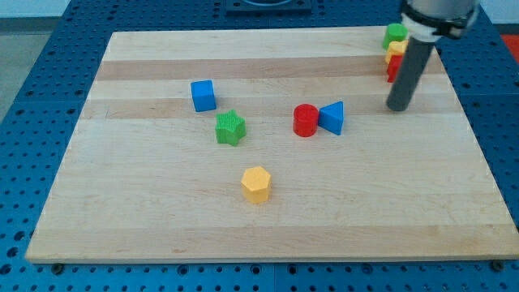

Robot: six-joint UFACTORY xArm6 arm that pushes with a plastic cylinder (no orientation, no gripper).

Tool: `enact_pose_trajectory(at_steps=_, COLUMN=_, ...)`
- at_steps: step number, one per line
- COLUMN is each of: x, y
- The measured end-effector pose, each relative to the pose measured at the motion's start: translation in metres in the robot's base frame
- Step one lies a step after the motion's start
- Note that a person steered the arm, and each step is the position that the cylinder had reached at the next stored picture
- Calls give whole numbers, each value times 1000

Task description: Move the arm to the cube

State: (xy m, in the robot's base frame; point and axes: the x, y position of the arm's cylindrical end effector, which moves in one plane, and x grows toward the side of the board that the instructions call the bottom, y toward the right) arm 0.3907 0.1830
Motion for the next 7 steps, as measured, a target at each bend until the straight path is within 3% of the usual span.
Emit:
enact_pose_trajectory(at_steps=2, x=0, y=-29)
enact_pose_trajectory(at_steps=4, x=-48, y=-98)
enact_pose_trajectory(at_steps=7, x=-81, y=-266)
